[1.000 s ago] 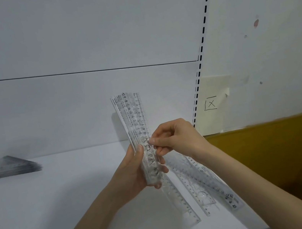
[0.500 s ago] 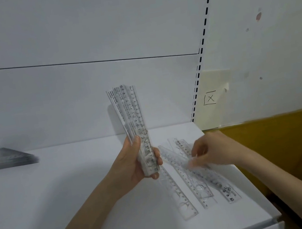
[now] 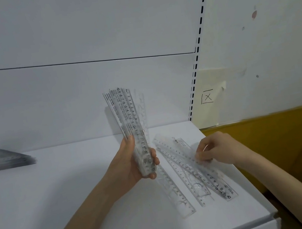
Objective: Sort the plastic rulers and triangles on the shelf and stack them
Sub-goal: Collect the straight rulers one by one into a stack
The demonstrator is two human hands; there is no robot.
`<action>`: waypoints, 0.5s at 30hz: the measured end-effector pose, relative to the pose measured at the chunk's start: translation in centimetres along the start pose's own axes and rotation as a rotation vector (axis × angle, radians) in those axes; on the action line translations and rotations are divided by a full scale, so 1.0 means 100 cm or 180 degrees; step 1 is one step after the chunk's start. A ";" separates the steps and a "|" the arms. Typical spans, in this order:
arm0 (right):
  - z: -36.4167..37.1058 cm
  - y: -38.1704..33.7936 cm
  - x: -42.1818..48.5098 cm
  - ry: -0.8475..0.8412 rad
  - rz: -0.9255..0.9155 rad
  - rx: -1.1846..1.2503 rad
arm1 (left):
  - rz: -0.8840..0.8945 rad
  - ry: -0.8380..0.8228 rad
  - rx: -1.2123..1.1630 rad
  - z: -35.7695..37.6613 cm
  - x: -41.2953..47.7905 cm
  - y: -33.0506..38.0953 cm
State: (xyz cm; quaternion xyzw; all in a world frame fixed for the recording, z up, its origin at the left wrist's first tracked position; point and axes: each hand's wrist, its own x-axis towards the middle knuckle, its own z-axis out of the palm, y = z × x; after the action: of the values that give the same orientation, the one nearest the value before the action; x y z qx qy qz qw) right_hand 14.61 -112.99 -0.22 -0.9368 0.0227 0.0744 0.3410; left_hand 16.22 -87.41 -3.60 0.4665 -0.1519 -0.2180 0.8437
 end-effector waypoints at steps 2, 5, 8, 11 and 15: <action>-0.002 -0.002 -0.004 -0.0123 0.0024 0.0752 | 0.0034 0.0014 -0.0024 0.000 0.001 0.001; -0.001 -0.010 -0.012 -0.0411 -0.0022 0.1611 | 0.0165 0.0031 -0.0047 -0.001 0.000 0.000; 0.006 -0.015 -0.014 -0.0414 -0.0159 0.1543 | 0.0246 0.0005 -0.0054 -0.004 -0.001 0.000; 0.012 -0.019 -0.010 -0.0283 -0.0174 0.1354 | 0.0229 0.0037 -0.0018 -0.004 -0.001 0.000; 0.013 -0.023 -0.007 -0.0340 -0.0096 0.1349 | 0.0217 0.0096 -0.0016 -0.004 -0.001 0.001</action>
State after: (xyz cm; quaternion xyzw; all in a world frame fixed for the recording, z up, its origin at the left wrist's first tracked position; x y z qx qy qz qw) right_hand 13.99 -110.39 0.33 -0.8391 0.0057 0.1124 0.5322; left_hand 16.36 -87.07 -3.75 0.4621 -0.1543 -0.1825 0.8540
